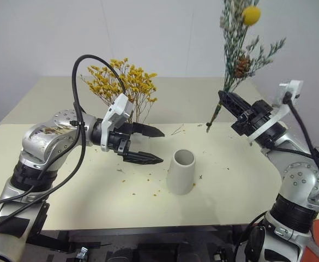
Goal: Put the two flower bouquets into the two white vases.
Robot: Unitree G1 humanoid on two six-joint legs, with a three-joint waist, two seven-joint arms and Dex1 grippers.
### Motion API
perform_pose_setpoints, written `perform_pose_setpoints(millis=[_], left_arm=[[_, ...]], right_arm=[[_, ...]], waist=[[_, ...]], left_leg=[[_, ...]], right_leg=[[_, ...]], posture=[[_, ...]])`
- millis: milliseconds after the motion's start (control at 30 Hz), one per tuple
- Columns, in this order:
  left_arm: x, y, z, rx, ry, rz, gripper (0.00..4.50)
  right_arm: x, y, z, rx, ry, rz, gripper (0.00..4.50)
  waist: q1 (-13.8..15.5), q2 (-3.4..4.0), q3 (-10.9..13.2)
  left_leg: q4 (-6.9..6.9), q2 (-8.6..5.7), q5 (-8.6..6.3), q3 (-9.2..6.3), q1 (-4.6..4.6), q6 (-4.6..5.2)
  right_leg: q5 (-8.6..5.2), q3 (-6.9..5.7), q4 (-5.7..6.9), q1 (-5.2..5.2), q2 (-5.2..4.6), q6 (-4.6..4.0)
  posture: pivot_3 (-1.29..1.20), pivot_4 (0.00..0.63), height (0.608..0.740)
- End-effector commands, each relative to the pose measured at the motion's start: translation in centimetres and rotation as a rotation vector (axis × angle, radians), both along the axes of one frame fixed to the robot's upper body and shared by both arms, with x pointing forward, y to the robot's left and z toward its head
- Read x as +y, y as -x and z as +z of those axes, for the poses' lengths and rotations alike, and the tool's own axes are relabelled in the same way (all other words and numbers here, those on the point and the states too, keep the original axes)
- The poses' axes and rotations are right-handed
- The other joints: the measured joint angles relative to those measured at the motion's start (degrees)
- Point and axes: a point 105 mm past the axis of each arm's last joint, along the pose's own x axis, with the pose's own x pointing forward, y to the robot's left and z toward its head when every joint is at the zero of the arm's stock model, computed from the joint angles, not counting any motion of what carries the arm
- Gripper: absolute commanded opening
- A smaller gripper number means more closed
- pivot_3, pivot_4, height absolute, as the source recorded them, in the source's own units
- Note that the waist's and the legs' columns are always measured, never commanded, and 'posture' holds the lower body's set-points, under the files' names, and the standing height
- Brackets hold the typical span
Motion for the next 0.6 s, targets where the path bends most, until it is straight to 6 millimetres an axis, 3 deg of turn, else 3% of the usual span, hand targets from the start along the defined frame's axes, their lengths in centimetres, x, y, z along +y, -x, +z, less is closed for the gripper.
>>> perform_pose_setpoints(millis=[33, 233, 600], left_arm=[[-0.1, 0.5, 0.9, -0.049, 0.011, -0.025, 4.5], [-0.1, 0.4, 0.9, -0.048, 0.007, -0.036, 4.5], [-0.1, 0.6, 0.6, -0.051, -0.002, -0.049, 4.5]], right_arm=[[1.5, 2.1, 0.5, -0.077, 0.021, 0.101, 0.04], [3.4, 3.4, -0.5, -0.103, 0.102, 0.212, 0.04], [5.2, 3.8, -1.9, -0.084, 0.154, 0.275, 0.04]], waist=[[0.03, 0.0, 0.0], [0.0, 0.0, 0.0], [0.06, 0.0, 0.0]], left_leg=[[0.0, 0.0, 0.0, 0.0, 0.0, 0.0], [0.0, 0.0, 0.0, 0.01, 0.03, 0.0], [0.0, 0.0, 0.0, 0.0, 0.02, 0.0]], right_leg=[[0.0, 0.0, -0.01, 0.01, 0.0, 0.0], [-0.03, 0.01, 0.01, 0.02, 0.0, 0.05], [-0.1, 0.0, -0.01, 0.03, 0.0, 0.15]], posture=[[0.0, 0.15, 0.74], [0.0, 0.15, 0.74], [0.0, 0.15, 0.74]])
